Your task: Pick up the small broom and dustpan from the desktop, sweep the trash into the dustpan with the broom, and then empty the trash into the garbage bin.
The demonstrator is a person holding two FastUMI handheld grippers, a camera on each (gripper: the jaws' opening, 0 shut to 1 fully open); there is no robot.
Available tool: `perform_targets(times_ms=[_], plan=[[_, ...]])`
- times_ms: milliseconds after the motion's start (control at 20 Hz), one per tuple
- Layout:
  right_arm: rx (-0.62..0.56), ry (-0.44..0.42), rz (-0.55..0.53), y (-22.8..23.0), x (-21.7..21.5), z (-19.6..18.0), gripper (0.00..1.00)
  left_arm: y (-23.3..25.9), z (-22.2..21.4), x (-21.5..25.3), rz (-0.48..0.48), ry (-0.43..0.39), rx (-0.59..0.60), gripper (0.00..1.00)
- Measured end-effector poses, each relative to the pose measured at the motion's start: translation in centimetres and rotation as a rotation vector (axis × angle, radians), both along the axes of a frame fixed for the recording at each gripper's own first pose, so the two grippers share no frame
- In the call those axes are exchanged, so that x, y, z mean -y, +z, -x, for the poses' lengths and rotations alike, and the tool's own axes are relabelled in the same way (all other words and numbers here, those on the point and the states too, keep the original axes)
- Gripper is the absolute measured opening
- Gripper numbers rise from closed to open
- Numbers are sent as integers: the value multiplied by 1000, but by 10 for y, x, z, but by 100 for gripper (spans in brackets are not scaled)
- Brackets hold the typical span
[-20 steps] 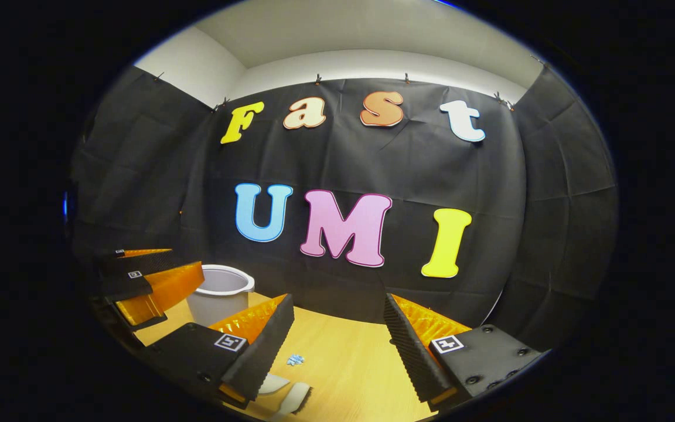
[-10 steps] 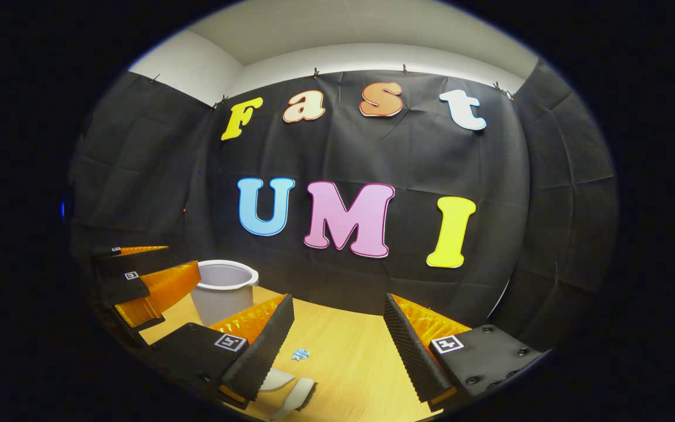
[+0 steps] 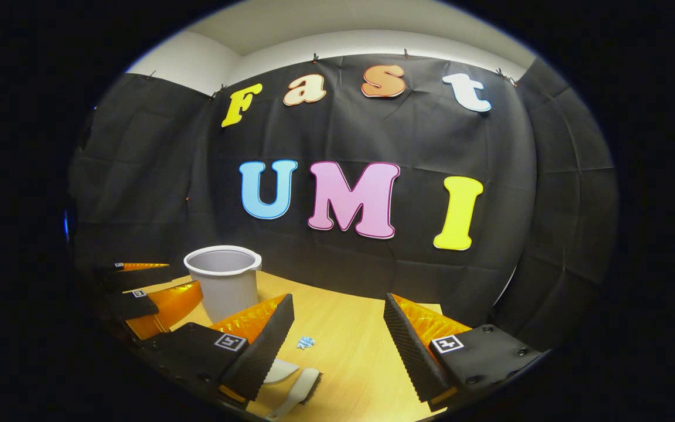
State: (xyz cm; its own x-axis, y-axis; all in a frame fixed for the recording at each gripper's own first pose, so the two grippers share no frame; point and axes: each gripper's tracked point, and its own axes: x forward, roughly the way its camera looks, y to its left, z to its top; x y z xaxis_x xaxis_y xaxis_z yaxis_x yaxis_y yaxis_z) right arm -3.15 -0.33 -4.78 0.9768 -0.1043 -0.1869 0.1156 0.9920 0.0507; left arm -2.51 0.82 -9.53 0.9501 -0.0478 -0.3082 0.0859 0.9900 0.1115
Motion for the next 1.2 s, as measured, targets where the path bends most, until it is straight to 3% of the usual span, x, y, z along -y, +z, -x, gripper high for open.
perform_targets(times_ms=[750,900,950,1000,1200], plan=[[-276,-69,-208,-86,-15,-13,99,-128,50,-30,-65,11,-611,80],[-393,-93,-292,-120,-30,-9,98,-151,73,-47,-54,12,-747,80],[-431,-96,-319,-131,-38,-7,89,-159,79,-53,-62,5,-790,80],[-473,-99,-341,-144,-46,-6,94,-165,84,-57,-72,-1,-827,80],[-687,-87,-365,-199,-76,6,95,-203,105,-70,-36,-33,-1051,80]])
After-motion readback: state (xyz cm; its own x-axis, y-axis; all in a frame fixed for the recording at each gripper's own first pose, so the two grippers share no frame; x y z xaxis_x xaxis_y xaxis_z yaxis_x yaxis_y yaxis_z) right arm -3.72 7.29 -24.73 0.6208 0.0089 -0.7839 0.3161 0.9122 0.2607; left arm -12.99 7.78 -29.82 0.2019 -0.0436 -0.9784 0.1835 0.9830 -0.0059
